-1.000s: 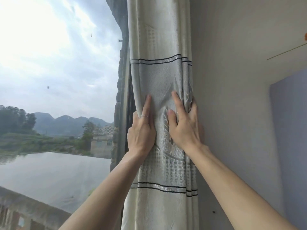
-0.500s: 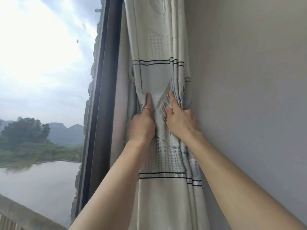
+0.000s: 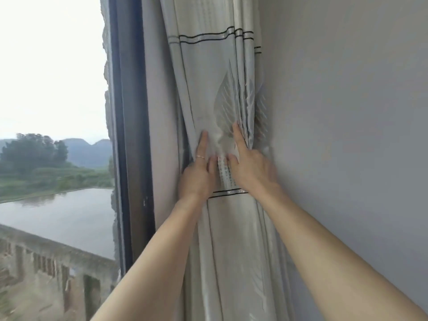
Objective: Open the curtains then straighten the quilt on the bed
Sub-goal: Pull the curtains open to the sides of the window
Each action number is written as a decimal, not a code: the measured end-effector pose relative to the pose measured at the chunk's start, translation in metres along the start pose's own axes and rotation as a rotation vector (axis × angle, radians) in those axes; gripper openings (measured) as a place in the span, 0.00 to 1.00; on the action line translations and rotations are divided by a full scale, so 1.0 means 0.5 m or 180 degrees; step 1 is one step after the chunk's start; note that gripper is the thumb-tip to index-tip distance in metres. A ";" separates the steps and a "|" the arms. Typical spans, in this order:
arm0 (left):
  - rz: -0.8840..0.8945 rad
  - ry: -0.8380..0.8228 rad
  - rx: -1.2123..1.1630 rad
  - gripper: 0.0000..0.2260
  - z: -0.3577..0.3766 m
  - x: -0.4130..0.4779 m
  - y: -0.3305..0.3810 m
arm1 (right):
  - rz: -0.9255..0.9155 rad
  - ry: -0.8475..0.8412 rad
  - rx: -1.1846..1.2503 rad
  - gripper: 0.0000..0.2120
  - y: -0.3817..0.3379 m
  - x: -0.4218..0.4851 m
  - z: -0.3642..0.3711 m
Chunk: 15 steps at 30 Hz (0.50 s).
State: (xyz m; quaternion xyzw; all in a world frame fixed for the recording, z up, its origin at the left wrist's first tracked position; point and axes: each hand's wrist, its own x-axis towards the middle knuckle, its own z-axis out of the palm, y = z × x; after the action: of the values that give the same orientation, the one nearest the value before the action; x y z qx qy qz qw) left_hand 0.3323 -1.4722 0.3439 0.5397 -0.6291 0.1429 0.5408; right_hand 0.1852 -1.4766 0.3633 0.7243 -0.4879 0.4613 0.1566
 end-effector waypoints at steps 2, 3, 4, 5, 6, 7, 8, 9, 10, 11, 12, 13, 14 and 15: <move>0.0111 -0.0409 0.0526 0.31 0.028 -0.117 -0.040 | 0.0234 -0.0395 0.0099 0.38 0.036 -0.127 0.047; 0.0107 -0.0599 0.0712 0.32 0.031 -0.200 -0.054 | 0.0327 -0.0645 0.0053 0.40 0.053 -0.215 0.055; 0.0153 -0.0652 0.0910 0.33 0.038 -0.256 -0.071 | 0.0411 -0.0768 0.0073 0.42 0.071 -0.278 0.075; 0.0220 -0.0634 0.1038 0.34 0.051 -0.296 -0.086 | 0.0494 -0.0788 0.0133 0.43 0.092 -0.327 0.098; 0.0242 -0.0588 0.1130 0.35 0.061 -0.339 -0.097 | 0.0555 -0.0833 0.0123 0.44 0.104 -0.373 0.113; 0.0256 -0.0605 0.1151 0.37 0.066 -0.365 -0.106 | 0.0547 -0.0873 0.0139 0.44 0.117 -0.401 0.127; 0.0167 -0.0706 0.1125 0.38 0.064 -0.413 -0.115 | 0.0582 -0.1022 0.0141 0.44 0.123 -0.450 0.135; 0.0061 -0.0781 0.1050 0.39 0.067 -0.444 -0.120 | 0.0593 -0.1114 0.0120 0.44 0.127 -0.478 0.140; -0.0078 -0.0922 0.0938 0.41 0.065 -0.499 -0.122 | 0.0632 -0.1258 0.0122 0.44 0.127 -0.525 0.139; -0.0187 -0.1047 0.0807 0.42 0.061 -0.536 -0.122 | 0.0616 -0.1299 0.0172 0.44 0.127 -0.555 0.136; -0.0292 -0.1193 0.0759 0.42 0.048 -0.583 -0.121 | 0.0622 -0.1354 0.0203 0.42 0.118 -0.598 0.129; -0.0351 -0.1247 0.0754 0.43 0.039 -0.608 -0.122 | 0.0570 -0.1322 0.0143 0.38 0.109 -0.619 0.121; -0.0460 -0.1348 0.0743 0.43 0.022 -0.640 -0.121 | 0.0517 -0.1364 0.0025 0.34 0.097 -0.647 0.109; -0.0523 -0.1419 0.0737 0.43 0.007 -0.669 -0.116 | 0.0427 -0.1355 -0.0135 0.30 0.085 -0.670 0.095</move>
State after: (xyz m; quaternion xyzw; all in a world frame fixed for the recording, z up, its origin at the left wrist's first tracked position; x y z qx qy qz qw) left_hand 0.3229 -1.3212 0.0398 0.6654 -0.6663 0.0471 0.3333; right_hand 0.1407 -1.3407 0.0540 0.7679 -0.5666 0.2969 0.0343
